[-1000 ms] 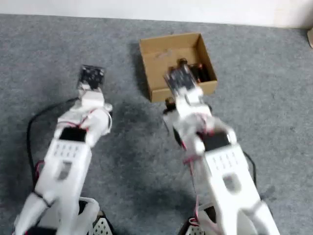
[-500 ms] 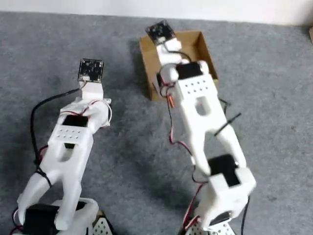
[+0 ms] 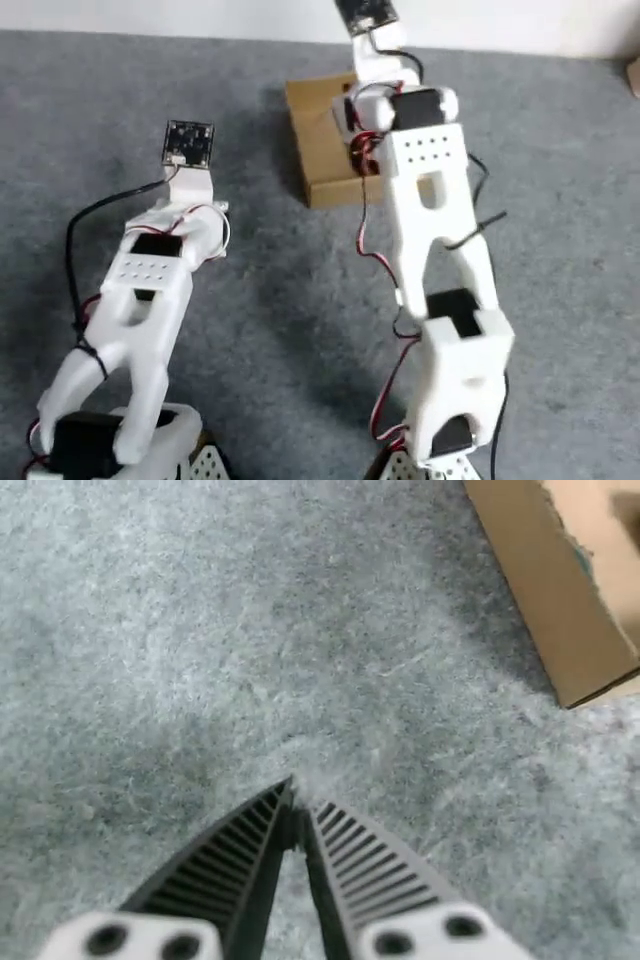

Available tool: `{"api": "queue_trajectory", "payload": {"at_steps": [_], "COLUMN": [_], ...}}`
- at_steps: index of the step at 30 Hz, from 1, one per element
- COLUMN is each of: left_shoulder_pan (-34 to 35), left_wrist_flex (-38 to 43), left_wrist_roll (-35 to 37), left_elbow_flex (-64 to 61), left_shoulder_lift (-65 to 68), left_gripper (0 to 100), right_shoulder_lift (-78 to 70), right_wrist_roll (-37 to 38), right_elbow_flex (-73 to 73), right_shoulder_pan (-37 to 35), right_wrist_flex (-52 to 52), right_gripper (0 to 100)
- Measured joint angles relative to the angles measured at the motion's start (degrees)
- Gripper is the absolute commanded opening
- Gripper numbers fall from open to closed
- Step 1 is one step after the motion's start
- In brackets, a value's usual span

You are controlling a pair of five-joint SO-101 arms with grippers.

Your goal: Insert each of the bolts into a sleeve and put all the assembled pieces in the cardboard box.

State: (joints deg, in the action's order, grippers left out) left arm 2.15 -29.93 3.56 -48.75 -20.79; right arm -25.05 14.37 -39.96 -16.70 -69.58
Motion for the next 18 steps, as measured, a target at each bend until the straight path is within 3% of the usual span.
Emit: {"api": "queue_trajectory", "payload": {"at_steps": [10, 18], "left_shoulder_pan": [0.0, 0.0], "left_wrist_flex": [0.0, 0.0], "left_wrist_roll": [0.0, 0.0], "left_elbow_flex": [0.0, 0.0], "left_shoulder_lift": [0.0, 0.0], "left_gripper": [1, 1], "right_shoulder_lift": [-18.0, -23.6], "right_wrist_roll": [2.1, 3.9], "right_elbow_flex": [-7.9, -10.9], "right_shoulder_pan": [4.0, 4.2], "right_wrist_flex": [1.8, 1.8], "right_gripper": [0.5, 0.5]}}
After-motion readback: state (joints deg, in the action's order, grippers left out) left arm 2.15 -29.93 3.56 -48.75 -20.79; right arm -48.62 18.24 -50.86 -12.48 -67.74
